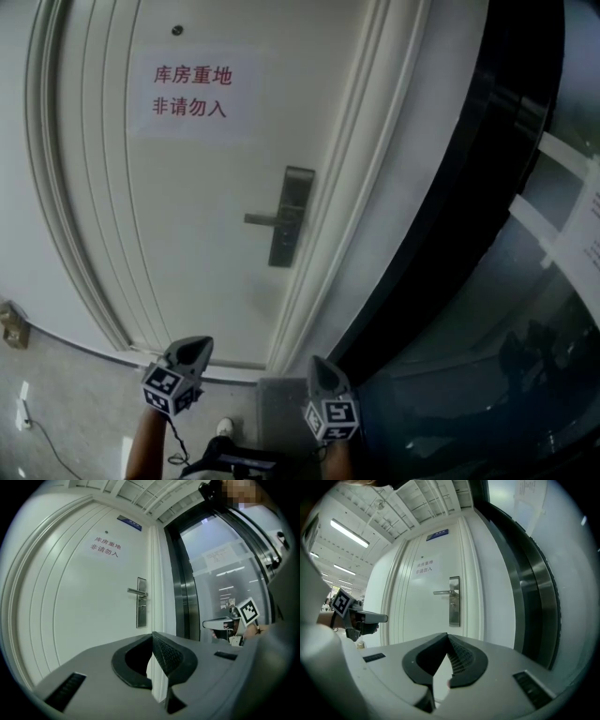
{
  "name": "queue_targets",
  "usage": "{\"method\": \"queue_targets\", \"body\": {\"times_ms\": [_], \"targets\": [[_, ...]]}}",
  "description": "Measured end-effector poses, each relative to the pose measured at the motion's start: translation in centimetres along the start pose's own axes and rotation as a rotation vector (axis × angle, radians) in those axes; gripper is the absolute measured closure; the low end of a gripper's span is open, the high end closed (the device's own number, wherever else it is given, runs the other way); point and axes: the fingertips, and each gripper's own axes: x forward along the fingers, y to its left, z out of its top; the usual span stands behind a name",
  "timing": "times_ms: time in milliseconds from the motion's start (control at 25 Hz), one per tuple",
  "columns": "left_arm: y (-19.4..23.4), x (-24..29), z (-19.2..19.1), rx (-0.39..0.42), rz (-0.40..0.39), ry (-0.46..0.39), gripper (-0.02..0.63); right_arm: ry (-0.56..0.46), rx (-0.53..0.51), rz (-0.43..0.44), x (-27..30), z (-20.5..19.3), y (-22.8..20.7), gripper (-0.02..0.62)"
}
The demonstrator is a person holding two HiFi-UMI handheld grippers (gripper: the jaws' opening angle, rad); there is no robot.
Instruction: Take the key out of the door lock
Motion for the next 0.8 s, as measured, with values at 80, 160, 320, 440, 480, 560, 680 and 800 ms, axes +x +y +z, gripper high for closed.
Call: {"method": "queue_targets", "body": {"times_ms": [80, 160, 320, 440, 480, 560, 680, 800], "targets": [[1.3, 1.4, 0.2, -0.002, 0.003, -0.004, 0.597, -0.002, 0.006, 0.002, 1.7, 0.1, -0.4, 0.59], [2.5, 2.8, 0.2, -0.008, 0.003, -0.003, 0.598, 0.0, -0.002, -0.003, 3.4, 0.5, -0.7, 0.591], [4.7, 5.6, 0.9, -0.008, -0.002, -0.003, 0.598, -0.008, -0.046, -0.02, 6.7, 1.8, -1.3, 0.589], [6.1, 7.4, 1.5, -0.002, -0.006, -0.003, 0.598, -0.01, -0.039, -0.01, 8.9, 2.8, -1.3, 0.59], [6.6, 7.9, 1.7, -0.001, -0.006, -0.003, 0.598, -0.013, -0.043, -0.011, 9.6, 2.9, -1.4, 0.589], [7.5, 8.9, 2.0, 0.002, -0.004, -0.002, 0.597, -0.02, -0.063, -0.017, 11.0, 2.8, -2.2, 0.589], [8.7, 10.2, 2.3, 0.007, 0.001, -0.004, 0.598, -0.03, -0.066, -0.016, 12.7, 3.6, -2.7, 0.59], [9.8, 10.9, 2.1, 0.006, 0.001, 0.011, 0.598, -0.031, -0.052, -0.009, 14.2, 4.5, -2.7, 0.589]]}}
